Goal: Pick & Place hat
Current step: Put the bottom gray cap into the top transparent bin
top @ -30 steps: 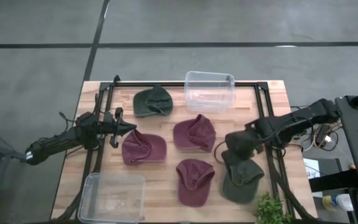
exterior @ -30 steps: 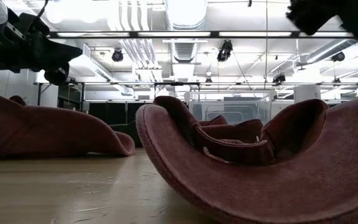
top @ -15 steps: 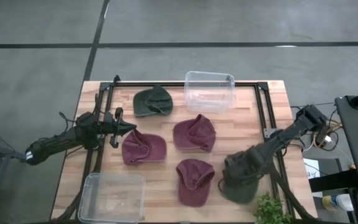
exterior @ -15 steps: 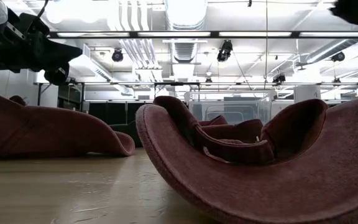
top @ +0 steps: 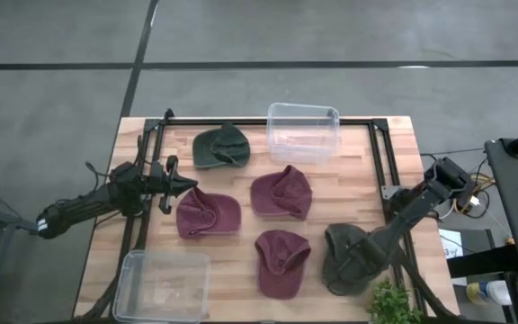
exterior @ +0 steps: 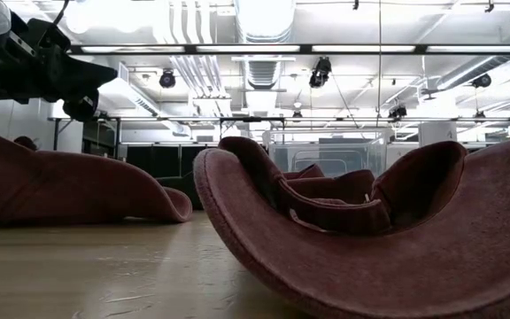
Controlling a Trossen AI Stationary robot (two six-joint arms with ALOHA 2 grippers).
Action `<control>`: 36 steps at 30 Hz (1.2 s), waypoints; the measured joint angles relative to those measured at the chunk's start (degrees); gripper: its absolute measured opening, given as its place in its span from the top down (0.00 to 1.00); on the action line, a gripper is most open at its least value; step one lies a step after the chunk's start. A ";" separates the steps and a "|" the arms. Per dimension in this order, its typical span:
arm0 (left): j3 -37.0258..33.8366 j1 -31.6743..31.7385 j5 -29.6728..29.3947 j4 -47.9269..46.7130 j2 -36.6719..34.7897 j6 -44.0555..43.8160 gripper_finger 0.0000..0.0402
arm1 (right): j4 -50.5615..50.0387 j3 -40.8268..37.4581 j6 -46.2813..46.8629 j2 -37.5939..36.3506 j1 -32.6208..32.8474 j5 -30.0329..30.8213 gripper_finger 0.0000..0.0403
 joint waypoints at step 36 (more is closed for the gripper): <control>0.00 0.00 0.00 0.00 0.00 0.00 1.00 | 23.12 -22.70 9.28 -10.04 4.78 2.85 0.87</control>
